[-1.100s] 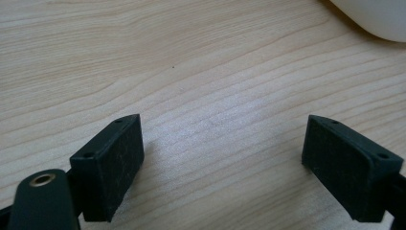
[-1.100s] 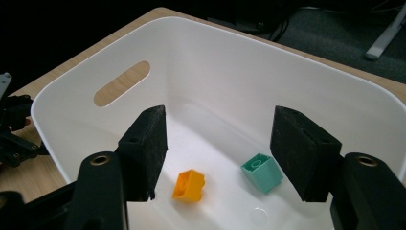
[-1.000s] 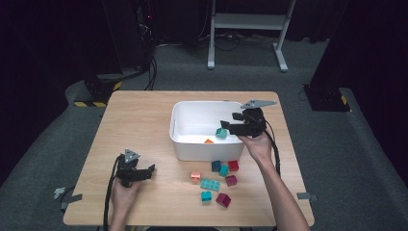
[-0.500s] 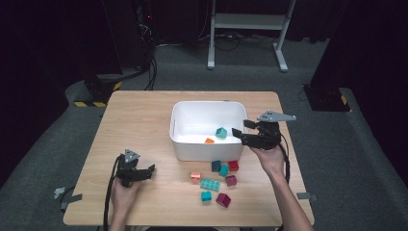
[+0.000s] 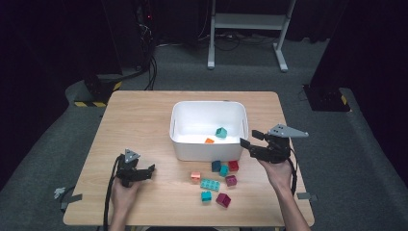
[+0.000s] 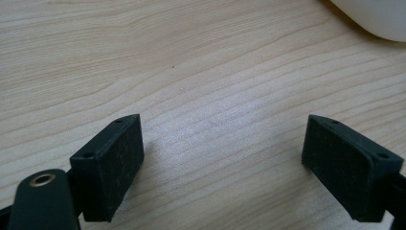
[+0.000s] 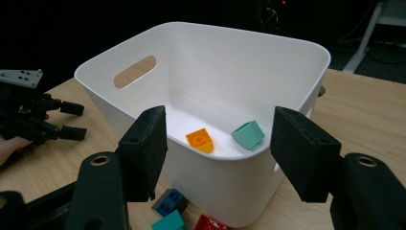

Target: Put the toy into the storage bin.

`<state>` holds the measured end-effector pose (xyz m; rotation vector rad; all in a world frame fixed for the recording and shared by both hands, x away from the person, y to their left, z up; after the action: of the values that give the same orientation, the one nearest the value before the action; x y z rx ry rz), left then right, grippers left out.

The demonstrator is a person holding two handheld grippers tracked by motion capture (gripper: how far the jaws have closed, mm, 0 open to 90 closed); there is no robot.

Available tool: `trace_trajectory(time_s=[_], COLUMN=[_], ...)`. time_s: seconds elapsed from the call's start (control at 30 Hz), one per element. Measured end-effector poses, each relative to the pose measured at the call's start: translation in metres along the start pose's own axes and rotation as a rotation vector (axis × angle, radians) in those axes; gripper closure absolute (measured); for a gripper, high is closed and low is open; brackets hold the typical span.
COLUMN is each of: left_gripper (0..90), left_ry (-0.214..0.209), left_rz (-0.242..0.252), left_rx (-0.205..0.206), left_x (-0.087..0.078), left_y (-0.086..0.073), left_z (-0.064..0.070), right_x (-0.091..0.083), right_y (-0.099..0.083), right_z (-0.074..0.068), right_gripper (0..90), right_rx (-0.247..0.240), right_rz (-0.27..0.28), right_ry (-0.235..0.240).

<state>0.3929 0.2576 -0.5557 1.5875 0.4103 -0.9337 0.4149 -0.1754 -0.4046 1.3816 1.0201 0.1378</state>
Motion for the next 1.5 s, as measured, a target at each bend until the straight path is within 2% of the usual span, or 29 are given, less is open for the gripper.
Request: trace_trajectory(time_s=[0.2, 0.47, 0.87, 1.0, 1.1, 1.27, 1.5], left_gripper=[14.4, 14.5, 14.5, 14.5, 14.5, 14.5, 14.5], left_ry=[0.000, 0.000, 0.000, 0.001, 0.001, -0.001, 0.001], left_rz=[0.000, 0.000, 0.000, 0.000, 0.000, 0.000, 0.000], left_rx=[0.000, 0.000, 0.000, -0.001, 0.000, -0.002, -0.001], left_x=[0.000, 0.000, 0.000, 0.000, 0.000, 0.000, 0.000], left_y=[0.000, 0.000, 0.000, 0.000, 0.000, 0.000, 0.000], left_z=[0.000, 0.000, 0.000, 0.000, 0.000, 0.000, 0.000], right_x=[-0.004, -0.009, -0.001, 0.005, 0.009, 0.022, 0.035], right_y=[-0.012, -0.030, -0.056, -0.065, -0.075, -0.096, -0.110], right_z=[0.000, 0.004, 0.002, -0.002, -0.010, -0.025, -0.033], right_gripper=[39.9, 40.9, 41.4, 41.3, 41.3, 41.2, 40.8], right_rx=[0.001, 0.029, 0.064, 0.057, 0.035, 0.036, 0.037], right_rz=[-0.002, -0.005, -0.036, -0.059, -0.085, -0.124, -0.167], right_ry=[-0.014, -0.025, -0.021, -0.013, -0.034, -0.012, 0.007])
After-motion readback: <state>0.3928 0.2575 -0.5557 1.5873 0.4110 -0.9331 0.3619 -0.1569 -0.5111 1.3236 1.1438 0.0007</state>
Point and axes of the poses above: each handheld gripper's, and its own axes: x roughly forward along the jaws, y roughly out of its top, z roughly to its right, the point moved 4 cm from there along x, roughly forward along the jaws, and after that the axes turned 6 degrees about -z, right-handed, at the moved point
